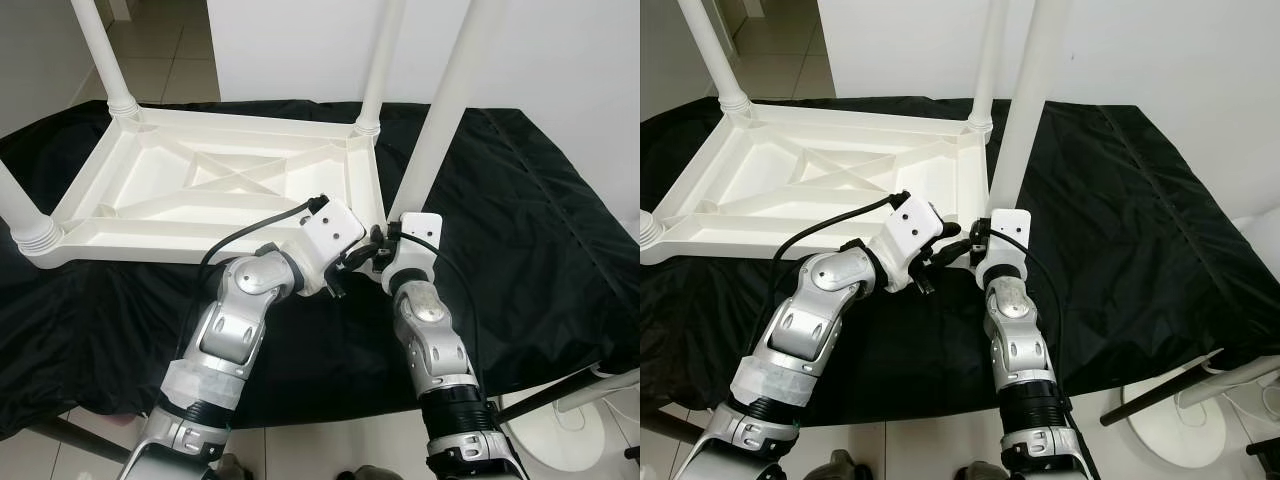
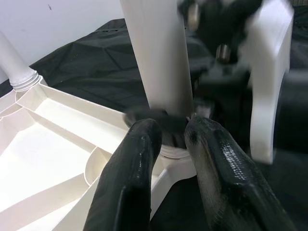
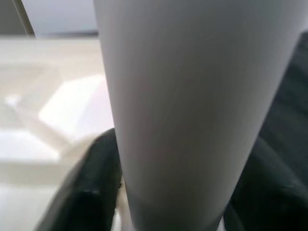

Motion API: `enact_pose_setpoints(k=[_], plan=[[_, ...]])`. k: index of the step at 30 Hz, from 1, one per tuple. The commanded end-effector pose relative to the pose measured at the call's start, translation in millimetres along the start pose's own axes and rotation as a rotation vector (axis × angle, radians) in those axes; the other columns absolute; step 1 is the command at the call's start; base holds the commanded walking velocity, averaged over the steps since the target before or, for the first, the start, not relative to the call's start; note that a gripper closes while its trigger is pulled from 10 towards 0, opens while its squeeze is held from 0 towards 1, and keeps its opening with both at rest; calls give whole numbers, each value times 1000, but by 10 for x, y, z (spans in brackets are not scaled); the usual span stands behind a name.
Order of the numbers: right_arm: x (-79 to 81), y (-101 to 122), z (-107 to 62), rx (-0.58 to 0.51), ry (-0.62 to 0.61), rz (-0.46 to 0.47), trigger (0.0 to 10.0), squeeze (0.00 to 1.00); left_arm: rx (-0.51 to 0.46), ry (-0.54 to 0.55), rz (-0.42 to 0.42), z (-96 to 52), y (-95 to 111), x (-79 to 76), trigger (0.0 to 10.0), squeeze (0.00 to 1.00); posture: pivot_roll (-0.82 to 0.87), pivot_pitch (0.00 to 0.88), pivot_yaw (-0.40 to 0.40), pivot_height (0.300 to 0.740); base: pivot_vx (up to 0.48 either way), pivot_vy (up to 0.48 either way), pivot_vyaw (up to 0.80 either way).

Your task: Building children table

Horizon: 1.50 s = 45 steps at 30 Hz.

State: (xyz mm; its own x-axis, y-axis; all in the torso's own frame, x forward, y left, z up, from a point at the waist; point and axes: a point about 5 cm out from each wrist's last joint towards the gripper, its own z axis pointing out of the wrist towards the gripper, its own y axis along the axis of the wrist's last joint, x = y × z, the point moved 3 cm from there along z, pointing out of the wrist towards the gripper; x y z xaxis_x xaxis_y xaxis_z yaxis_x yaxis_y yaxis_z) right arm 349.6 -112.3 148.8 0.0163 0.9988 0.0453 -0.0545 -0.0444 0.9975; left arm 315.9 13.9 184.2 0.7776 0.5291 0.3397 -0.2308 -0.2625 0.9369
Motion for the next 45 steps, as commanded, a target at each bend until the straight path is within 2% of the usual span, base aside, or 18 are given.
enact_pose_setpoints(k=[1,6,8,10,12,13,15,18,20,22,25,27,32,35,40,41,42,45], plan=[[-36,-7,-14,13,-13,16,10000,1000,15,118,0,19,-16,103,10000,0,-76,0,-15,740,0,0,0],[-99,41,-8,3,-15,26,10000,1000,18,121,2,15,-24,105,10000,0,-76,0,-14,740,0,0,0],[-219,52,11,3,39,-16,10000,1000,16,122,4,20,-19,104,10000,0,-76,0,-19,740,0,0,0],[-219,52,11,3,39,-16,10000,1000,16,122,4,20,-19,104,10000,0,-76,0,-19,740,0,0,0],[-302,6,27,27,136,-82,10000,1000,14,127,5,28,-14,114,10000,0,-76,0,-21,740,0,0,0],[-336,-32,33,41,177,-113,10000,0,12,128,5,31,-8,115,10000,0,-74,0,-22,740,0,0,0],[-336,-32,33,41,177,-113,10000,0,12,128,5,31,-8,115,10000,0,-74,0,-22,740,0,0,0],[-419,-135,50,58,270,-194,10000,0,8,128,7,31,-2,116,10000,0,-71,0,-26,740,0,0,0],[-419,-135,50,58,270,-194,10000,0,8,128,7,31,-2,116,10000,0,-71,0,-26,740,0,0,0],[-400,-210,41,56,420,-266,10000,0,5,129,9,33,3,118,10000,0,-66,0,-26,740,0,0,0],[-390,-231,46,66,477,-279,10000,0,3,129,10,35,9,120,10000,0,-64,0,-26,740,0,0,0],[-373,-213,98,69,571,-306,10000,0,2,129,13,34,17,132,10000,0,-60,0,-24,740,0,0,0],[-364,-180,155,72,627,-316,10000,0,1,131,17,31,21,147,10000,0,-53,0,-23,740,0,0,0],[-382,-125,297,77,662,-359,10000,0,1,134,22,27,27,162,10000,0,-48,0,-23,740,0,0,0],[-385,-125,336,92,670,-370,10000,0,0,136,23,26,33,164,10000,0,-42,0,-25,740,0,0,0],[-385,-137,338,94,678,-372,4039,0,1,138,24,25,33,166,10000,0,-40,0,-27,740,0,0,0],[-386,-174,324,106,689,-374,0,0,1,141,24,22,31,168,10000,0,-40,0,-27,740,0,0,0],[-395,-237,294,124,706,-375,0,0,3,145,24,17,28,170,10000,0,-40,0,-27,740,0,0,0]])
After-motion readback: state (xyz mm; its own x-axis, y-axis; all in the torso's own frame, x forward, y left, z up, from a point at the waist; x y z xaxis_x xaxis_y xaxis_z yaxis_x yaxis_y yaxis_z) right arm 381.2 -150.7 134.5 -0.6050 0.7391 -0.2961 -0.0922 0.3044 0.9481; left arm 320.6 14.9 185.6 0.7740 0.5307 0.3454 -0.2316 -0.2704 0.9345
